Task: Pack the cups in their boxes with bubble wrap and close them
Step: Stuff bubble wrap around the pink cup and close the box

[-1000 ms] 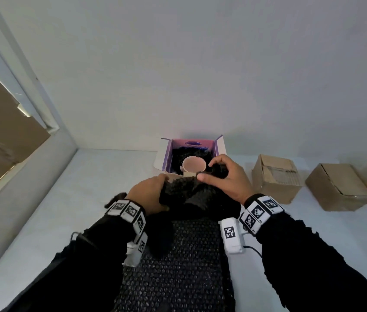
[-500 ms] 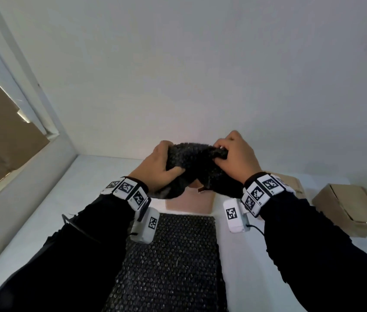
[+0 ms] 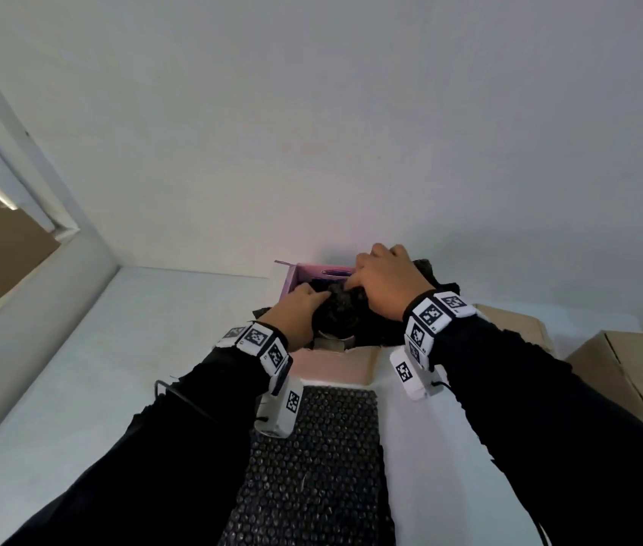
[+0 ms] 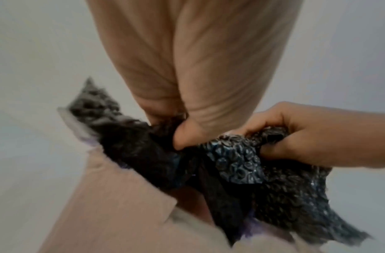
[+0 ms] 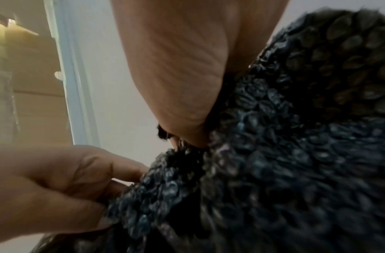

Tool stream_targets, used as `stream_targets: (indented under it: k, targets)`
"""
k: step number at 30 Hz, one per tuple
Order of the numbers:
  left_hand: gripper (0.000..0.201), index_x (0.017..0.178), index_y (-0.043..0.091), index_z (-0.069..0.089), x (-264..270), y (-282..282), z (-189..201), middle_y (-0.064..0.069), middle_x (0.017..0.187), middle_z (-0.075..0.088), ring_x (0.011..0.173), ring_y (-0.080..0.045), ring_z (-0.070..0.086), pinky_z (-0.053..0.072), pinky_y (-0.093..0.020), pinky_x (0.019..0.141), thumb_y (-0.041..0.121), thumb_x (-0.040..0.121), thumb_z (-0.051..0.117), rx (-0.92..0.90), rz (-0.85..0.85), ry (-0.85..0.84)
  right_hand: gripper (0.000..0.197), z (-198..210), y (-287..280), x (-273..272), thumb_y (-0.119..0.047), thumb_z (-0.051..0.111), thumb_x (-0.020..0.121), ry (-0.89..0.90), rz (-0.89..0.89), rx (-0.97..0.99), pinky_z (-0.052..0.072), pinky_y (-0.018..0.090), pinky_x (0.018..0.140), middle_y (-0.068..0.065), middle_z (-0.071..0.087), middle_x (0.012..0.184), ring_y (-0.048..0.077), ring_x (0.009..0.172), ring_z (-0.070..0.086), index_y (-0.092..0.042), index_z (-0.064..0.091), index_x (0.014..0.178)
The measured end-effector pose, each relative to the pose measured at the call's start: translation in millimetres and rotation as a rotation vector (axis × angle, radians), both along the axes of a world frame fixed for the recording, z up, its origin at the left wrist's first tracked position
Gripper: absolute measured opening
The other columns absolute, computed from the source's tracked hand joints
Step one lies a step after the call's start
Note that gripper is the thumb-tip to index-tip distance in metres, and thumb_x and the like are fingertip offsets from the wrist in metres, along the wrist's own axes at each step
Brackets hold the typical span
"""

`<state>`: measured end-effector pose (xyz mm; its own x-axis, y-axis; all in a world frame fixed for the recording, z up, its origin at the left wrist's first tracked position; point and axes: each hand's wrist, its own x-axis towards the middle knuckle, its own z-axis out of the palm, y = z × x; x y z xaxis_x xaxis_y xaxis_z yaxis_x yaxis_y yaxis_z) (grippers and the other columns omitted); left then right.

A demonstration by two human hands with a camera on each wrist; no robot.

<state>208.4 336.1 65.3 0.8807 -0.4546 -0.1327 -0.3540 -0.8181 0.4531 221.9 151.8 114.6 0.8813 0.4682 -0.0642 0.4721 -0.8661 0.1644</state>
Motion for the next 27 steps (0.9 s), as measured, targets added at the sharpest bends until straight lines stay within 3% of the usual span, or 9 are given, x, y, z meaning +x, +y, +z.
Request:
stream_targets:
  k: [5, 8, 12, 14, 17, 18, 21, 24, 27]
  targets:
    - [0.044, 0.128, 0.022, 0.049, -1.3, 1.0, -22.0, -0.009, 0.118, 0.064, 0.106, -0.028, 0.059, 0.046, -0.035, 0.084, 0.002, 0.089, 0.051, 0.16, -0.02, -0.02, 0.034, -19.6, 0.2, 4.1, -0.015, 0.054, 0.081, 0.238, -0.009, -0.021, 0.028, 0.043, 0.097, -0.009, 0.06, 0.109, 0.022, 0.113, 0.042, -0.039, 0.07, 0.098]
    - [0.038, 0.125, 0.022, 0.057, 0.8, 1.4, -26.0, -0.01, 0.115, 0.065, 0.105, -0.027, 0.059, 0.045, -0.034, 0.083, 0.005, 0.092, 0.046, 0.178, -0.063, 0.024, 0.022, -29.2, 1.3, 9.2, -0.037, 0.052, 0.073, 0.339, -0.022, -0.048, 0.023, 0.043, 0.097, -0.011, 0.063, 0.094, 0.024, 0.112, 0.037, -0.035, 0.071, 0.085]
    - [0.033, 0.119, 0.02, 0.066, 2.8, -1.8, -19.8, -0.01, 0.113, 0.067, 0.106, -0.027, 0.059, 0.045, -0.031, 0.086, 0.018, 0.092, 0.048, 0.155, -0.074, 0.088, 0.044, -32.9, 6.9, 12.1, -0.064, 0.05, 0.074, 0.448, -0.058, -0.112, 0.019, 0.044, 0.096, 0.0, 0.059, 0.097, 0.023, 0.101, 0.02, -0.027, 0.073, 0.078]
    - [0.031, 0.112, 0.014, 0.069, 3.7, -3.0, -18.8, -0.013, 0.108, 0.067, 0.102, -0.029, 0.059, 0.047, -0.031, 0.083, 0.02, 0.092, 0.045, 0.154, -0.08, 0.132, 0.039, -31.6, 12.0, 13.0, -0.059, 0.057, 0.078, 0.446, -0.058, -0.214, 0.018, 0.047, 0.098, 0.003, 0.057, 0.1, 0.022, 0.099, 0.018, -0.023, 0.072, 0.083]
    - [0.031, 0.113, 0.017, 0.071, 1.9, -1.9, -22.3, -0.011, 0.113, 0.063, 0.108, -0.03, 0.054, 0.044, -0.036, 0.09, 0.021, 0.091, 0.049, 0.197, -0.121, 0.071, 0.018, -36.6, 21.8, 10.5, -0.041, 0.063, 0.08, 0.376, -0.002, -0.312, 0.017, 0.054, 0.103, -0.004, 0.054, 0.089, 0.029, 0.121, 0.033, -0.024, 0.064, 0.084]
    - [0.032, 0.115, 0.023, 0.07, 0.6, -0.6, -23.8, -0.007, 0.118, 0.057, 0.112, -0.03, 0.048, 0.04, -0.038, 0.095, 0.024, 0.09, 0.051, 0.256, -0.125, -0.003, 0.02, -41.9, 23.5, 8.8, -0.037, 0.063, 0.079, 0.318, 0.01, -0.302, 0.02, 0.054, 0.103, -0.002, 0.055, 0.099, 0.03, 0.122, 0.037, -0.025, 0.062, 0.095]
    - [0.04, 0.12, 0.035, 0.061, -2.0, 3.2, -25.1, 0.002, 0.129, 0.045, 0.121, -0.028, 0.038, 0.031, -0.041, 0.099, 0.041, 0.081, 0.056, 0.408, -0.027, -0.225, 0.062, -59.3, 21.7, 7.7, -0.034, 0.069, 0.074, 0.157, 0.004, -0.165, 0.031, 0.048, 0.097, 0.007, 0.046, 0.129, 0.031, 0.118, 0.044, -0.021, 0.041, 0.128]
    - [0.061, 0.127, 0.027, 0.047, -0.2, 6.5, -23.6, -0.001, 0.123, 0.054, 0.113, -0.027, 0.048, 0.036, -0.04, 0.092, 0.048, 0.071, 0.062, 0.447, 0.086, -0.305, 0.044, -60.0, 21.0, 5.8, -0.032, 0.065, 0.079, 0.151, 0.031, -0.13, 0.031, 0.046, 0.094, 0.0, 0.058, 0.12, 0.027, 0.114, 0.046, -0.026, 0.049, 0.12]
    - [0.056, 0.124, 0.025, 0.046, 2.5, 6.4, -23.6, 0.0, 0.109, 0.063, 0.101, -0.027, 0.058, 0.041, -0.036, 0.078, 0.039, 0.073, 0.065, 0.38, 0.118, -0.324, 0.02, -56.8, 18.2, 4.7, -0.023, 0.059, 0.083, 0.178, 0.073, -0.12, 0.028, 0.045, 0.091, -0.006, 0.063, 0.105, 0.023, 0.109, 0.045, -0.032, 0.063, 0.1]
